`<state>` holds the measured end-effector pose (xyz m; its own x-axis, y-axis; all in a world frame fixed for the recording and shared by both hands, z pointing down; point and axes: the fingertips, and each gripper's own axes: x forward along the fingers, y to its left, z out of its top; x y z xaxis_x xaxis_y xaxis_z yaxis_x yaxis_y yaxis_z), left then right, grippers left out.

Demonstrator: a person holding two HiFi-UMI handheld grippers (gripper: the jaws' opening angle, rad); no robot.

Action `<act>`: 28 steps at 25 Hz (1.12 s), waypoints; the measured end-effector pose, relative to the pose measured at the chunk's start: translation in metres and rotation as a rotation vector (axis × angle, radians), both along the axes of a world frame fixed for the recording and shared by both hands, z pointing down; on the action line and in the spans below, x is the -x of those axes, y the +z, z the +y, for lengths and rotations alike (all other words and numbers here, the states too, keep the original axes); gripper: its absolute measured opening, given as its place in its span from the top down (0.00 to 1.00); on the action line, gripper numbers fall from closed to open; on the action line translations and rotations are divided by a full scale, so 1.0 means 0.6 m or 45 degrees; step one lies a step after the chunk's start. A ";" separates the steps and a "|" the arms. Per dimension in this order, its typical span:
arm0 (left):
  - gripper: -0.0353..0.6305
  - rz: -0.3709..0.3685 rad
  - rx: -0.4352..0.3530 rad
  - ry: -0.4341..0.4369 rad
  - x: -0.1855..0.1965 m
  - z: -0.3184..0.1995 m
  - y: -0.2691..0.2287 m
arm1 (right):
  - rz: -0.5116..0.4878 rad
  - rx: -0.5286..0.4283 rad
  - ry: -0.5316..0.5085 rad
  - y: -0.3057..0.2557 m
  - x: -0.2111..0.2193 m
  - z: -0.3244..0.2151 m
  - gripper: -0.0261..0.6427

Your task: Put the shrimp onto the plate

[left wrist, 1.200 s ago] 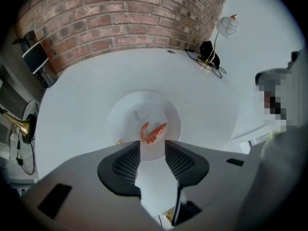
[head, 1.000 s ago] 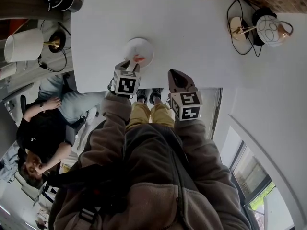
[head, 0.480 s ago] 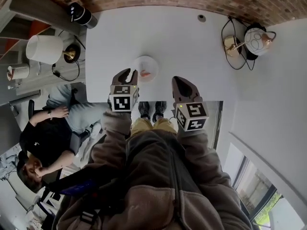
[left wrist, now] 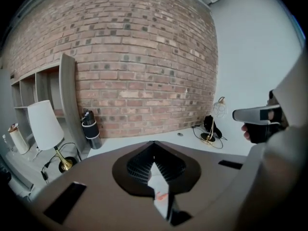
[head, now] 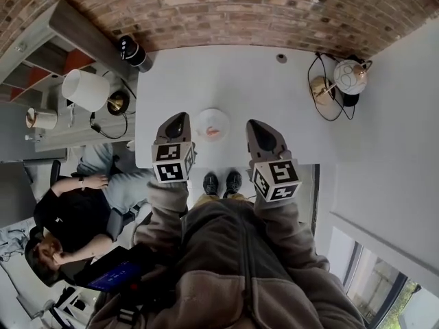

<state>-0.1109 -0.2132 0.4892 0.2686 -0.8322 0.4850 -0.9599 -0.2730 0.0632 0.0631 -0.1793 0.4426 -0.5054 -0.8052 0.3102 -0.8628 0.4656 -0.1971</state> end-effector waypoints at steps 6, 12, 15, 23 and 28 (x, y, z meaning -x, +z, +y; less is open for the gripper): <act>0.94 0.051 -0.166 0.005 0.002 0.011 -0.101 | -0.029 -0.153 -0.006 -0.085 0.013 -0.011 0.96; 0.94 0.046 -0.280 -0.028 0.009 0.004 -0.186 | -0.101 -0.225 0.000 -0.157 0.020 -0.023 0.96; 0.94 0.059 -0.328 -0.036 0.016 0.001 -0.215 | -0.106 -0.274 -0.001 -0.187 0.024 -0.023 0.96; 0.94 0.090 -0.473 -0.079 0.027 -0.002 -0.296 | -0.115 -0.391 0.001 -0.250 0.014 -0.022 0.96; 0.94 0.135 -0.598 -0.083 0.027 0.003 -0.362 | -0.103 -0.501 0.037 -0.301 0.010 -0.014 0.96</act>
<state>-0.1269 -0.2112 0.2717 0.2362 -0.9713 0.0259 -0.9709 -0.2349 0.0463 0.0570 -0.1877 0.2622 -0.4911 -0.8687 -0.0648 -0.8655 0.4950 -0.0766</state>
